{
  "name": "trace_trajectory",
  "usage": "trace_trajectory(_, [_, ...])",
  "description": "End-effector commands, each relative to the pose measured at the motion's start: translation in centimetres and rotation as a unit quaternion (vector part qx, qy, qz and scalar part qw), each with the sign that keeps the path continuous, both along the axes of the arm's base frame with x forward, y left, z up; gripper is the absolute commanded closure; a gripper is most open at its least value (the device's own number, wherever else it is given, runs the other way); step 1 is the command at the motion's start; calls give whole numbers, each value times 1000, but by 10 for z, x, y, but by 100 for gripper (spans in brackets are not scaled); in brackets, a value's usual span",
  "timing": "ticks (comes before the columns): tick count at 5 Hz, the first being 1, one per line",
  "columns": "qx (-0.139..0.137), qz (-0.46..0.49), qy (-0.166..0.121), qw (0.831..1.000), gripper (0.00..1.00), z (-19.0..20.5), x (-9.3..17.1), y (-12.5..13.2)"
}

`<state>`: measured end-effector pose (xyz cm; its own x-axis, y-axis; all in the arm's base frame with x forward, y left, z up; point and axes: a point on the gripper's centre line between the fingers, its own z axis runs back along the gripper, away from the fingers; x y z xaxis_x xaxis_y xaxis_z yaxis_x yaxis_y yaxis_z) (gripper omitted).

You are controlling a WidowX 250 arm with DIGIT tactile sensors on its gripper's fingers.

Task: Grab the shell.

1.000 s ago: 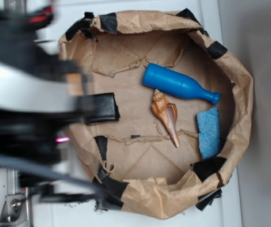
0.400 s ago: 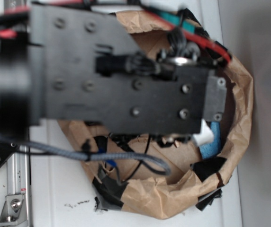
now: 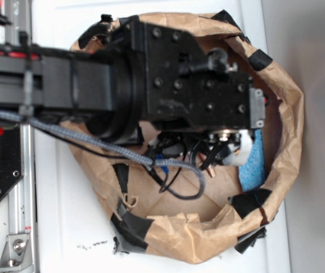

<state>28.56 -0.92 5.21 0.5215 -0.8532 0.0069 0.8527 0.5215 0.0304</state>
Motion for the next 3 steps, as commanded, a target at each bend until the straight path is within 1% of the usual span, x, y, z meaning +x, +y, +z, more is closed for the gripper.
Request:
trace_trajectory(1, [120,-64,42,990,0,-49,-8,-40])
trace_trajectory(2, [124,-37,45,991,15,-53,-9,-36])
trace_trajectory(3, [97,-22,40,994,100,-42,-12,-31])
